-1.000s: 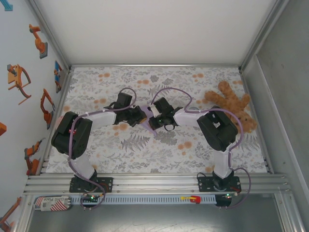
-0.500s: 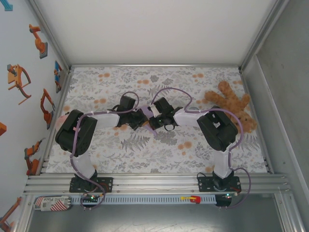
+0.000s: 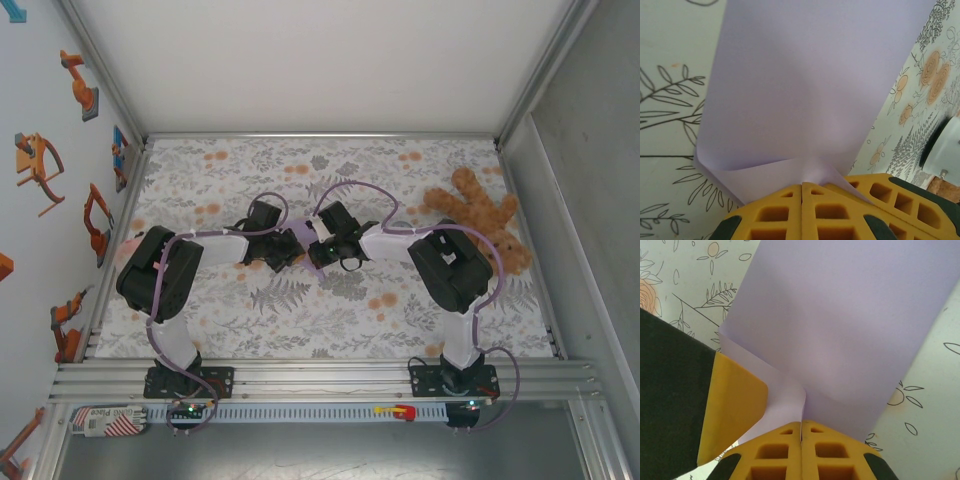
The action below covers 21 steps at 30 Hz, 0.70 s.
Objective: Fold a paper plane with a square sheet of paper (pick it up from the middle)
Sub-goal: Third fold the triangle at the center of the table.
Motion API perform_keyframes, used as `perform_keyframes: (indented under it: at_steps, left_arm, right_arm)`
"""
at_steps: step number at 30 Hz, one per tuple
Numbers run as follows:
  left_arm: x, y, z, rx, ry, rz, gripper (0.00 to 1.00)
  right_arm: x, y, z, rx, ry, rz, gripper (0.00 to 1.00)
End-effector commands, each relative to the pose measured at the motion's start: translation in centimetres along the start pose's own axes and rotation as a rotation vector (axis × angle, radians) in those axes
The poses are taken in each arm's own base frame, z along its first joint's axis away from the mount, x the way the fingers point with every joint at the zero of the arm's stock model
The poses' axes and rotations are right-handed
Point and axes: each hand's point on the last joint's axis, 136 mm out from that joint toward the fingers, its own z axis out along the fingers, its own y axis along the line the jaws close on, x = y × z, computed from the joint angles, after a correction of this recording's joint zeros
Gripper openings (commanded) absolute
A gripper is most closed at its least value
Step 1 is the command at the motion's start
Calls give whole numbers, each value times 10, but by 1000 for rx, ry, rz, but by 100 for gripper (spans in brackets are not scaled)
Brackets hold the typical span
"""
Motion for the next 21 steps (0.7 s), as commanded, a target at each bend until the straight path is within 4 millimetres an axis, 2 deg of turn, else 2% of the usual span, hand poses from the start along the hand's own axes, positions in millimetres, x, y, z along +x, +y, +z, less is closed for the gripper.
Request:
perform_keyframes:
  at_steps: [1, 21]
  left_arm:
    - [6, 13, 2, -46, 15, -3, 5]
    - [8, 32, 8, -111, 29, -8, 5]
  right_arm:
    - [6, -9, 5, 25, 31, 27, 0]
    - [7, -9, 6, 24, 34, 28, 0]
